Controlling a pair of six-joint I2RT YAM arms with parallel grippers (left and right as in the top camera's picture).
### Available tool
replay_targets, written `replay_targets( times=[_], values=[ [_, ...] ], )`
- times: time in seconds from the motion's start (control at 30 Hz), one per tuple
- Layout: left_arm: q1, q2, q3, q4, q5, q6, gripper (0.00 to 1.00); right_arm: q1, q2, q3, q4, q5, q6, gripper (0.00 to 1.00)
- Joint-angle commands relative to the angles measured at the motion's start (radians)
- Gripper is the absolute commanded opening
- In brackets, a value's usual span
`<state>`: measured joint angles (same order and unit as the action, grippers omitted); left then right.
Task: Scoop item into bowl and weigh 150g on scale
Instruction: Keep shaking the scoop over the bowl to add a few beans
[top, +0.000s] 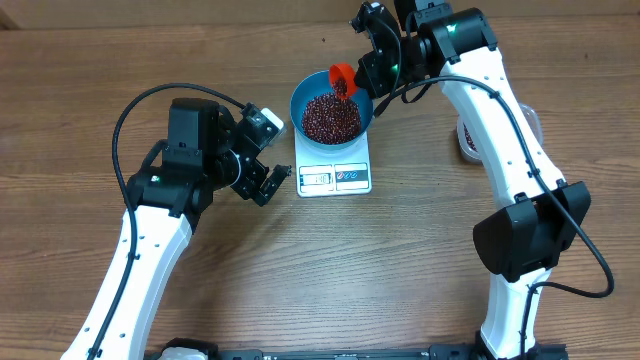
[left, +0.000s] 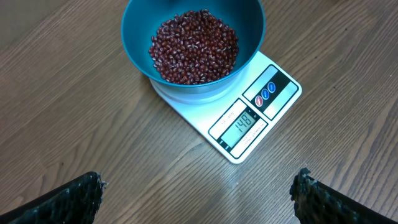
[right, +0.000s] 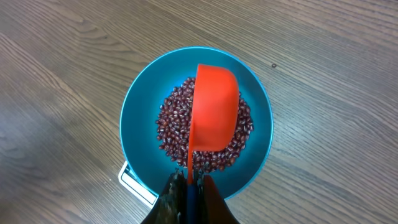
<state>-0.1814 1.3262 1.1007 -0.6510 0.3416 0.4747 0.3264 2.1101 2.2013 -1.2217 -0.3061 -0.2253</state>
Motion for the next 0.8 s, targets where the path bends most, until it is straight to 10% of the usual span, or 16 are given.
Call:
replay_targets(
  times=[0.0, 0.3, 0.77],
  values=[
    [0.004, 0.005, 0.022, 0.0, 0.017, 0.012, 0.99, 0.034, -0.029, 0.039, 0.01, 0.087, -0.018, 0.04],
    [0.004, 0.005, 0.022, 0.001, 0.017, 0.012, 1.0, 0.084, -0.029, 0.039, 0.022, 0.146, -0.01, 0.04],
    [0.004, 0.005, 0.022, 0.0, 0.017, 0.012, 1.0, -0.108, -0.029, 0.039, -0.001, -0.304, -0.007, 0.04]
  ],
)
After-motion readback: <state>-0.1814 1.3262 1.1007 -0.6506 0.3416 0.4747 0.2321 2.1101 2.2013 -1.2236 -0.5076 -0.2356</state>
